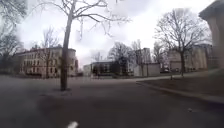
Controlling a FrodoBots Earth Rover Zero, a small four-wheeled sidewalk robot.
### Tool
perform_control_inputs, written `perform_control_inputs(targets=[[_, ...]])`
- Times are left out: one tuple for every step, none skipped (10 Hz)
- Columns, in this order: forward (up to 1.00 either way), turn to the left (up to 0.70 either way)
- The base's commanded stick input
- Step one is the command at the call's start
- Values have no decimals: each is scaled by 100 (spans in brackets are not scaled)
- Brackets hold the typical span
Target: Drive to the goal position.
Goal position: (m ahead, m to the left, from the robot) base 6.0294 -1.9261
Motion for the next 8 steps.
perform_control_inputs(targets=[[100, 0], [100, 0], [100, 0], [100, 0], [100, 0], [100, 0], [100, 0], [100, 0]])
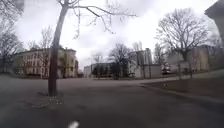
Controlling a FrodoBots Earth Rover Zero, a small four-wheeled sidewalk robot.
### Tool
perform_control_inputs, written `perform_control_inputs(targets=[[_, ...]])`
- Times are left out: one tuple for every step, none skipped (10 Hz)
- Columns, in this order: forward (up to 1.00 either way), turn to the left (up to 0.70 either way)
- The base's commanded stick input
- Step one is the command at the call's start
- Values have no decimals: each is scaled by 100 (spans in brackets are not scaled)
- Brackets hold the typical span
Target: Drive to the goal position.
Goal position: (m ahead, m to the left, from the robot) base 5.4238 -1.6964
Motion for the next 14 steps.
perform_control_inputs(targets=[[100, 0], [100, 0], [100, 0], [100, 0], [100, 0], [100, 34], [100, 40], [100, 29], [100, 0], [100, 0], [100, 0], [100, 0], [100, 0], [100, 0]])
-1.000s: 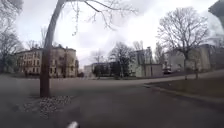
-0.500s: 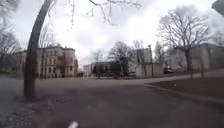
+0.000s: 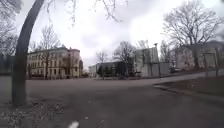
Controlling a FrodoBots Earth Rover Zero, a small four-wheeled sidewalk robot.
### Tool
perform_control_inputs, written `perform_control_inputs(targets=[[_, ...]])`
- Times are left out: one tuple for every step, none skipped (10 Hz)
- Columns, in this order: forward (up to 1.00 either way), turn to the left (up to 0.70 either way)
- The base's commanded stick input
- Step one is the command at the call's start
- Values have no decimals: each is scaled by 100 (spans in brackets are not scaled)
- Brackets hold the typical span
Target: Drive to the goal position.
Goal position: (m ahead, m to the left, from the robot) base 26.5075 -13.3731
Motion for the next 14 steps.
perform_control_inputs(targets=[[100, 0], [100, 0], [100, 0], [100, 0], [100, 0], [100, 0], [100, 0], [100, 0], [100, 0], [100, 0], [100, 0], [100, 0], [100, 0], [100, 0]])
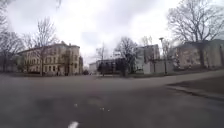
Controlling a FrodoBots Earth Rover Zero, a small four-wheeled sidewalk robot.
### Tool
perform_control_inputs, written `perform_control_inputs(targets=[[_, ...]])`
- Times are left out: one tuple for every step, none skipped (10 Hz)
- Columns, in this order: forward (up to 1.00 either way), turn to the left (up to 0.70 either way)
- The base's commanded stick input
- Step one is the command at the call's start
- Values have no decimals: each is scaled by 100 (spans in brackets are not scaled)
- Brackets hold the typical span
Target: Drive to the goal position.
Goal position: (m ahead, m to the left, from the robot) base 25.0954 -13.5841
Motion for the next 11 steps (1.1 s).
perform_control_inputs(targets=[[100, 0], [100, 0], [100, 0], [100, 0], [100, 0], [100, 0], [100, 0], [100, 0], [100, 0], [100, 0], [100, 0]])
